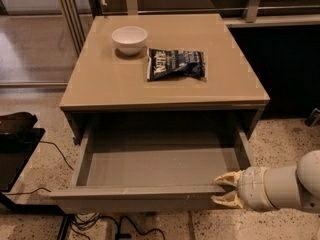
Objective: Open top drawer
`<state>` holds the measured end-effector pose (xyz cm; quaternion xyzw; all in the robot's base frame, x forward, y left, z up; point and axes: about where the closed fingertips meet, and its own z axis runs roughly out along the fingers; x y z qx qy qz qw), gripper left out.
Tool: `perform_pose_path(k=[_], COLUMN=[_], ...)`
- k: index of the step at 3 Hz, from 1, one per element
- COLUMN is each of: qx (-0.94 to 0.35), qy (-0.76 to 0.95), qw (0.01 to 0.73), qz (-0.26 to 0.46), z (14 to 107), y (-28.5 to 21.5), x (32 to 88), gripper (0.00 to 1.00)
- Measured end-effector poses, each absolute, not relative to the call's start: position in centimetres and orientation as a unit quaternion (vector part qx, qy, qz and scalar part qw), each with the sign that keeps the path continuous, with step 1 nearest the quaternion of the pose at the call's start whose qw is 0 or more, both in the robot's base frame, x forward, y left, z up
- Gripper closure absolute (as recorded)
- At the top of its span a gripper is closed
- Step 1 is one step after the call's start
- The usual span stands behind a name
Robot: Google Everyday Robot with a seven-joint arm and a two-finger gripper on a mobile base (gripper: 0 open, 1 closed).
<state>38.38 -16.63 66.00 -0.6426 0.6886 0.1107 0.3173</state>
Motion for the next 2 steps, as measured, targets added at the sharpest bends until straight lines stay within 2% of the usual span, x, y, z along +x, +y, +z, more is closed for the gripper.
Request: perform_pose_path(k=[2], qx=[-0.643], qy=[0.689], qw=[0.317], qz=[0.111], z=[66.0], y=[-16.63], x=[38.38], gripper=[0.36])
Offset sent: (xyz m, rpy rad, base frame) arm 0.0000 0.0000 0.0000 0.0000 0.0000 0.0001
